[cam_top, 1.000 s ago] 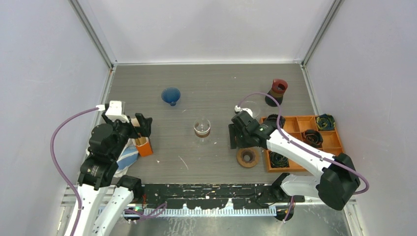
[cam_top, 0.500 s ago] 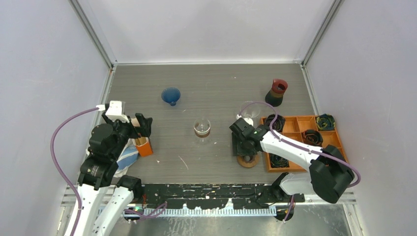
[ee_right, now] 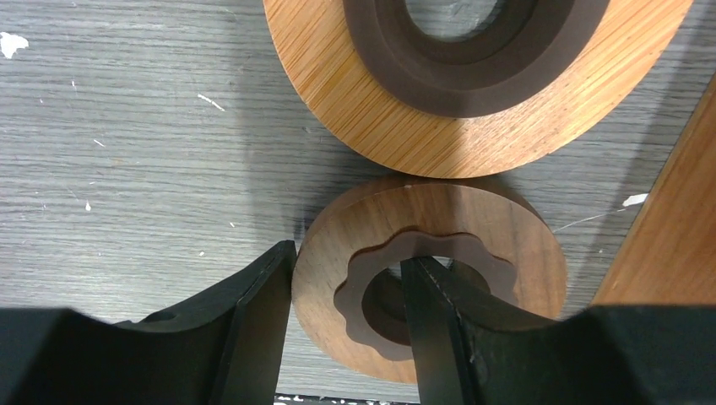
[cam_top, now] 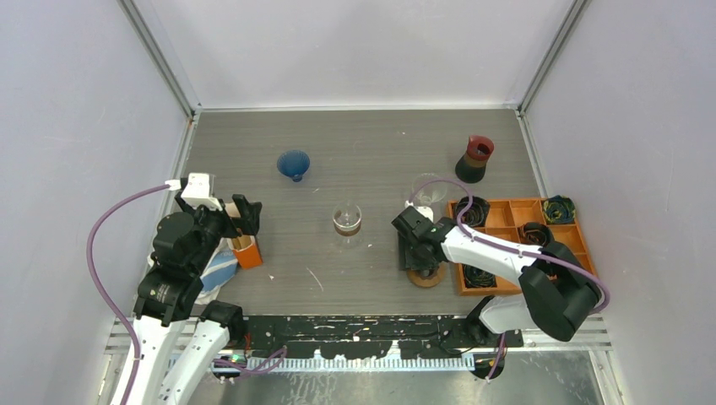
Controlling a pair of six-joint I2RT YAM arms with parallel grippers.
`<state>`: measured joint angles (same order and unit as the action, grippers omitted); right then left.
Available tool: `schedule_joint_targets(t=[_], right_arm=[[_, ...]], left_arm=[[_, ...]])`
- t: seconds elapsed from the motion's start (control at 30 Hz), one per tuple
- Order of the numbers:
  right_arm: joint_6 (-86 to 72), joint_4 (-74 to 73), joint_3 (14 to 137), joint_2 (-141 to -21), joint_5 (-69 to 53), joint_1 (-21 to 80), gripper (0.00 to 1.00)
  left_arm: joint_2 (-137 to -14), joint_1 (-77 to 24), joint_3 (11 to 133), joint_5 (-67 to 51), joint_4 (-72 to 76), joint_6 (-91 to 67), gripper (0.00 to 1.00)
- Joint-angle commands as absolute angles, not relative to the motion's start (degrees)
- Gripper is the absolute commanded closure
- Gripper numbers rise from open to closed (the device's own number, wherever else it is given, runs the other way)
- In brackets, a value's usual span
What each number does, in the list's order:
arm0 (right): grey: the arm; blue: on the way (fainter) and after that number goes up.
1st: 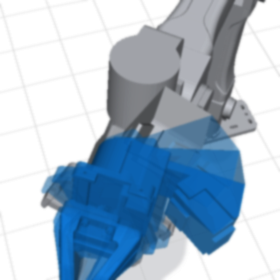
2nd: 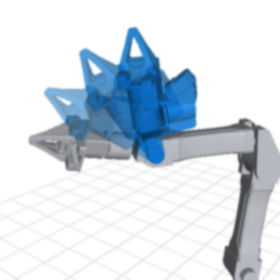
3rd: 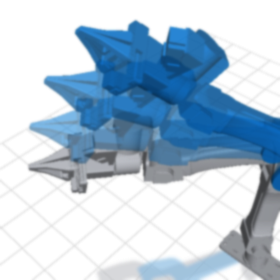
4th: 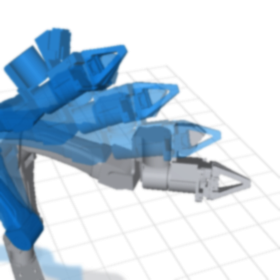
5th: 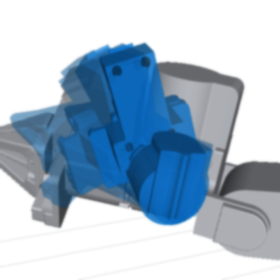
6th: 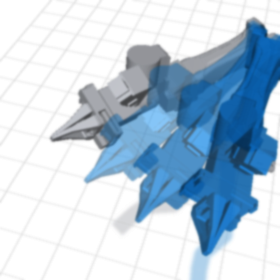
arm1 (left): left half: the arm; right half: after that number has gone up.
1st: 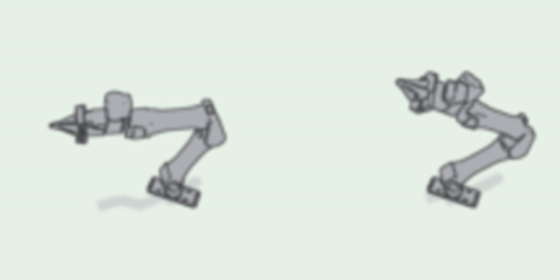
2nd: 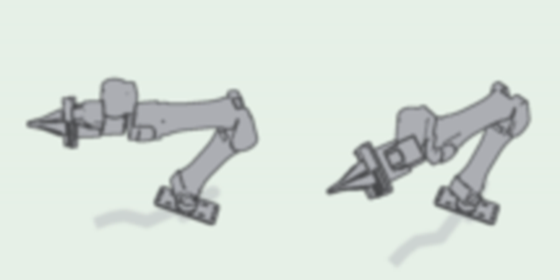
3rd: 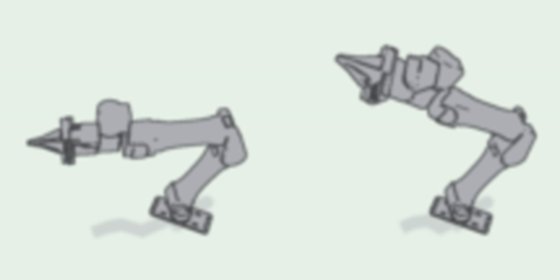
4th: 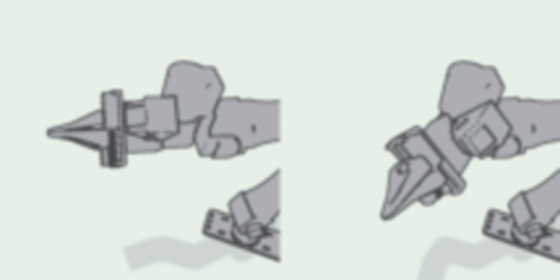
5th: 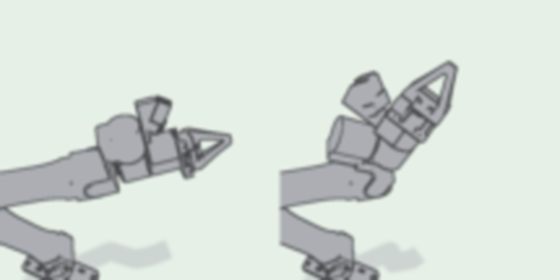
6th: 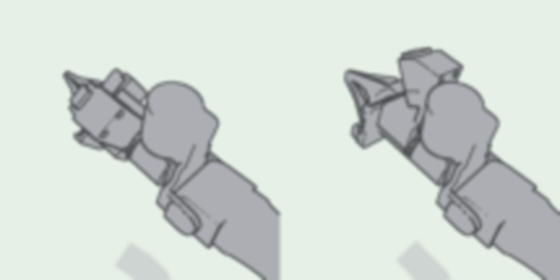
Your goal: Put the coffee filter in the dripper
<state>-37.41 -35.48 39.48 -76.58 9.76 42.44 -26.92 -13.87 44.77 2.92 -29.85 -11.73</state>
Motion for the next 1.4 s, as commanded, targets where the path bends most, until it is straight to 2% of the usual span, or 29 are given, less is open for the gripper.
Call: schedule_joint_targets(t=[0.0,0.27,0.4,0.77,1.03,1.37], right_arm=[[-38.1,-33.2,39.6,-76.9,11.2,42.9,0.47],[-38.3,-36.4,42.1,-75.5,12.0,45.0,0.64],[-38.7,-40.1,44.8,-73.8,15.3,46.4,0.68],[-33.8,-48.7,57.0,-71.3,15.7,47.4,0.74],[-26.4,-53.7,69.9,-75.6,15.2,47.4,0.75],[-17.5,-52.6,82.4,-83.3,9.9,49.3,0.77]], left_arm=[[-26.6,-14.0,46.9,2.2,-28.3,-11.2,0.01],[-26.8,-14.0,46.9,2.2,-28.2,-11.2,0.01],[-26.7,-14.0,46.9,2.2,-28.1,-11.1,0.01],[-26.3,-14.1,46.9,2.2,-28.1,-11.1,0.01],[-25.7,-14.0,46.8,2.1,-28.2,-11.1,0.01],[-25.3,-14.1,46.9,2.7,-28.4,-11.1,0.01]])
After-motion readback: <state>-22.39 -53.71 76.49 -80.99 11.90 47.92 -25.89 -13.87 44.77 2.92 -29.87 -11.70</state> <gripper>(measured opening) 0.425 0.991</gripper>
